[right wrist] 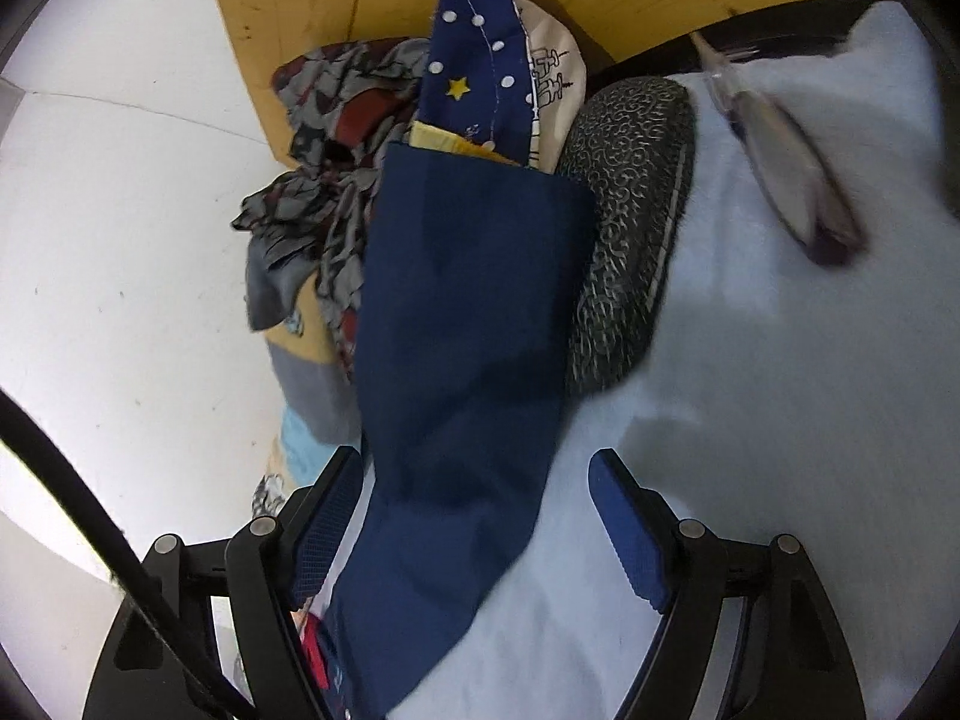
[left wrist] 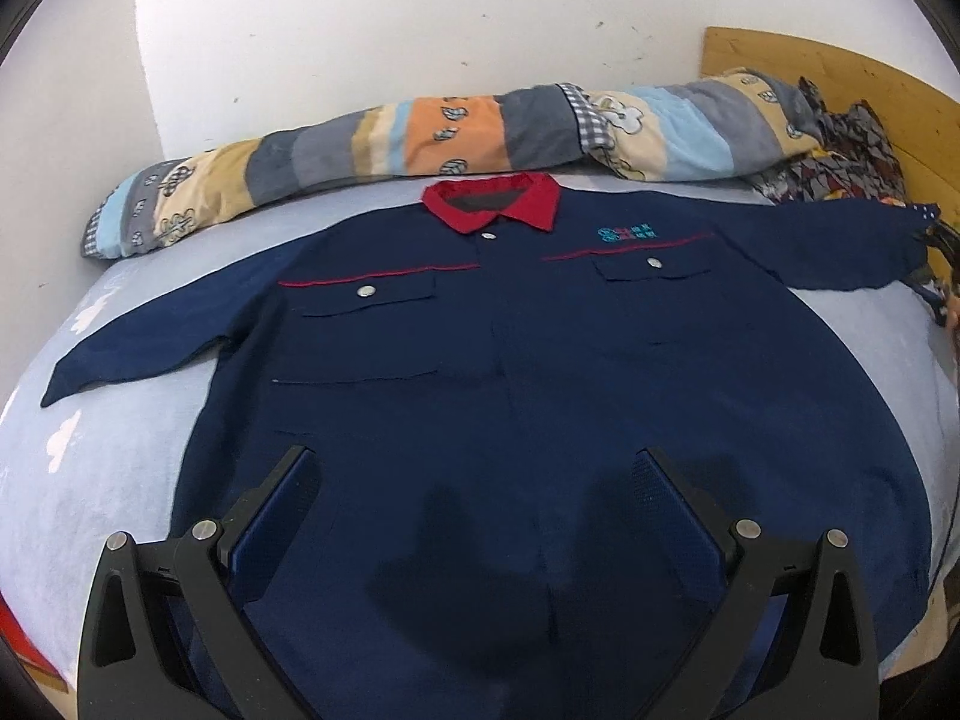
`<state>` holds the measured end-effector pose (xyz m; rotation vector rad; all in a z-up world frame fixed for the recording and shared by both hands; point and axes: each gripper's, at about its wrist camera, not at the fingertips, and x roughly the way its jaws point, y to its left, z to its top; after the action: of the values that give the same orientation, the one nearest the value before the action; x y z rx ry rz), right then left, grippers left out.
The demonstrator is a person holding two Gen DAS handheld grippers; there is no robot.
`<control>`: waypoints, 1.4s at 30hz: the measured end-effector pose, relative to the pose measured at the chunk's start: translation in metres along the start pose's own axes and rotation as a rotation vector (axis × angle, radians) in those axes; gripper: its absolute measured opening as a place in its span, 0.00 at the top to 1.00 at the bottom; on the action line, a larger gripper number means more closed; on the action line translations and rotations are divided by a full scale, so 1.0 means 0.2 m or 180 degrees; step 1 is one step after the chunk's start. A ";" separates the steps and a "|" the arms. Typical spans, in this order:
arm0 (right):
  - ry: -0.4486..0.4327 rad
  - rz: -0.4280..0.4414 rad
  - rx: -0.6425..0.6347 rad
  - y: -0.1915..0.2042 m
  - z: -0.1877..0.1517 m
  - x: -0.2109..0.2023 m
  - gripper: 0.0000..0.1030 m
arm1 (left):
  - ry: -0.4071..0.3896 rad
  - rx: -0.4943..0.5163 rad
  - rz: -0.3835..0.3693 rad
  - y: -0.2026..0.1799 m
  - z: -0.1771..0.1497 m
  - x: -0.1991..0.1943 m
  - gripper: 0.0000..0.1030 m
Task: Fold large clothes
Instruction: 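Lift the gripped sleeve up off the bed with the right tool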
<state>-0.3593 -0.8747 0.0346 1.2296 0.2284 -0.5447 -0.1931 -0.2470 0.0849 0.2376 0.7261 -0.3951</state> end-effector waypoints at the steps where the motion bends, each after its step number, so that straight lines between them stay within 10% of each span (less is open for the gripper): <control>1: 0.0003 -0.0012 -0.0007 0.00 0.01 0.03 0.19 | 0.0000 0.0007 -0.0005 -0.01 0.00 0.00 0.00; 11: 0.0065 0.0080 -0.0190 0.00 0.06 0.21 0.22 | 0.0055 0.0021 -0.0065 -0.03 -0.01 0.02 0.00; 13: 0.0036 0.0084 -0.0242 0.02 0.06 0.21 0.64 | 0.0078 0.0006 -0.0064 -0.03 -0.01 0.03 0.00; 18: -0.0175 0.0277 -0.0675 0.16 0.01 0.09 0.80 | 0.0086 -0.0056 -0.0094 -0.02 -0.01 0.03 0.00; 42: 0.0033 0.1051 -0.1341 1.24 -0.29 -0.09 0.84 | -0.0171 -0.0191 -0.0078 0.09 0.02 -0.16 0.00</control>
<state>-0.2398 -0.7599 0.2298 0.8360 0.1351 -0.1883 -0.2046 -0.2230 0.1109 0.1610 0.6877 -0.4010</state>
